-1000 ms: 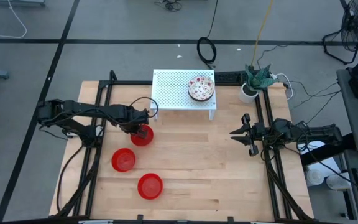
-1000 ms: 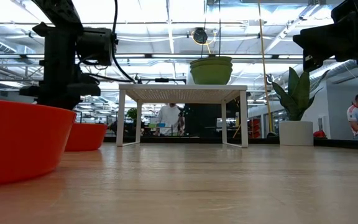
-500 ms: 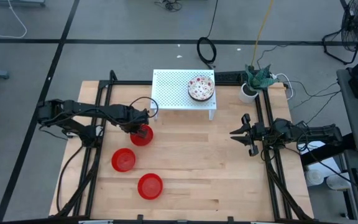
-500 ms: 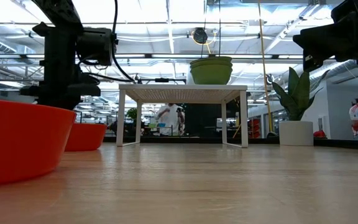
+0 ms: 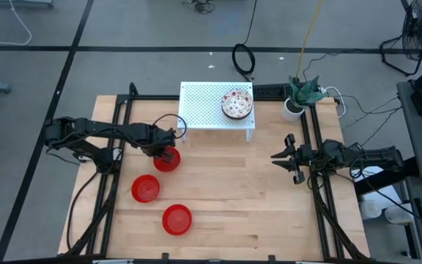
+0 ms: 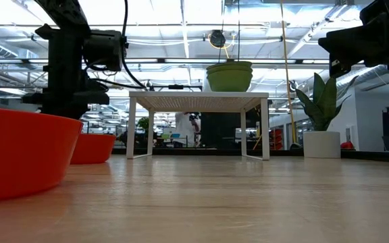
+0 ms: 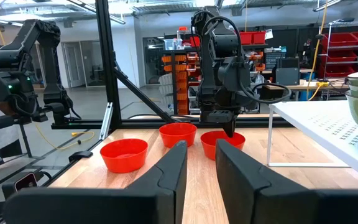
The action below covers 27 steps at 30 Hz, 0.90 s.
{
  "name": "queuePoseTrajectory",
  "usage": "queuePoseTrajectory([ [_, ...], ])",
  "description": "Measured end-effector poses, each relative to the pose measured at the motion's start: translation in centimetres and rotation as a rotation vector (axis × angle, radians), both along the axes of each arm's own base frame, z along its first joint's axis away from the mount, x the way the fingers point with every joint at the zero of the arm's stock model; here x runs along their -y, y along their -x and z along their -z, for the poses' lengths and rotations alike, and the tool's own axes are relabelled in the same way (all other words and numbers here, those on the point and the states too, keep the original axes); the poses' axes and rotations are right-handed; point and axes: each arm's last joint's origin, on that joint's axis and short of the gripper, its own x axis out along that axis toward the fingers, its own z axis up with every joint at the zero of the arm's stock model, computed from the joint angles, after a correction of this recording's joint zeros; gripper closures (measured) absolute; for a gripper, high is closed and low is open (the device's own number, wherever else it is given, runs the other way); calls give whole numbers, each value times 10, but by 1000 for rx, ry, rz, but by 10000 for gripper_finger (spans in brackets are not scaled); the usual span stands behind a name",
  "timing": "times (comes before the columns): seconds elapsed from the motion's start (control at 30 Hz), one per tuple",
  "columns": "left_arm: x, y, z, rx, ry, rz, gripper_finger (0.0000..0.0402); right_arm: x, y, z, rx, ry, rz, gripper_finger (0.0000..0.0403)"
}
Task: Pick & Place Mini bowls
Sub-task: Put the top red bowl on the shelf
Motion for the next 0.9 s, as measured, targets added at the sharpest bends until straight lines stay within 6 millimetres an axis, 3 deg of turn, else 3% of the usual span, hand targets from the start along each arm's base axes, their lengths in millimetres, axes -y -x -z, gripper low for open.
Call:
queuePoseTrajectory([
  [0.9,0,0,0,-34,-3,312,353,0,0,0,0,0,0,330],
])
